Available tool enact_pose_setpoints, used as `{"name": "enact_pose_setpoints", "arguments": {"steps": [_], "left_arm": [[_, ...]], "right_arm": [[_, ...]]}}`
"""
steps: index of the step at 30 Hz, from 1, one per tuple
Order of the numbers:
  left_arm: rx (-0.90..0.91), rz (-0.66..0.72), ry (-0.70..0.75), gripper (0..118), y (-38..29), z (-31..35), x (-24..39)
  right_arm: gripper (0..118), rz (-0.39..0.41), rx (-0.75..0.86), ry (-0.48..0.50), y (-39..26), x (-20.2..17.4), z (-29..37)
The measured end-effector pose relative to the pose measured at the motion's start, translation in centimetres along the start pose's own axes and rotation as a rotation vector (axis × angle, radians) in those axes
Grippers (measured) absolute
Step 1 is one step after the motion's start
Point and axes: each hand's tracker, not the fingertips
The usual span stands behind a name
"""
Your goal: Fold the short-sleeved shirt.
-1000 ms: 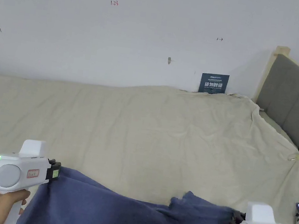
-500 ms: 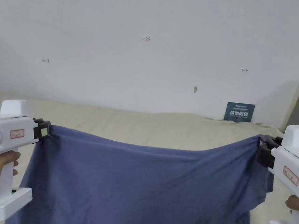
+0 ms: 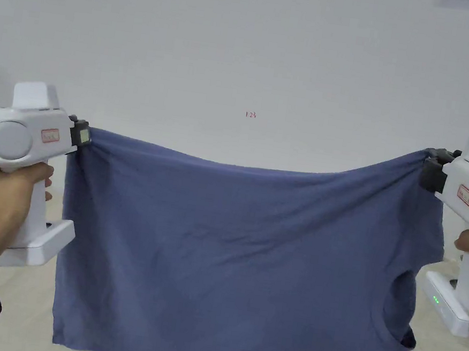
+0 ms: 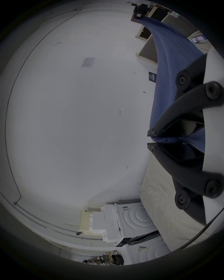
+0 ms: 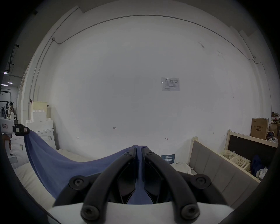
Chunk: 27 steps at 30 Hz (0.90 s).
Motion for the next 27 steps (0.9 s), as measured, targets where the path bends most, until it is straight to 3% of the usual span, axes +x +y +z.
{"name": "enact_pose_setpoints", "arguments": {"steps": [7,16,27], "left_arm": [[-0.027,-0.020,-0.016,4,-2.8,-2.7,1.2],[-0.221,-0.037,0.002,4,-14.7,-5.3,0.5],[-0.429,-0.038,0.000,4,-27.6,-1.0,-2.4]], "right_arm": [[4,-0.020,-0.027,-0.021,-3.1,0.8,-2.5],[4,-0.038,-0.186,-0.004,-12.5,1.7,-3.0],[4,-0.136,-0.396,0.045,-25.0,2.6,2.8]]}}
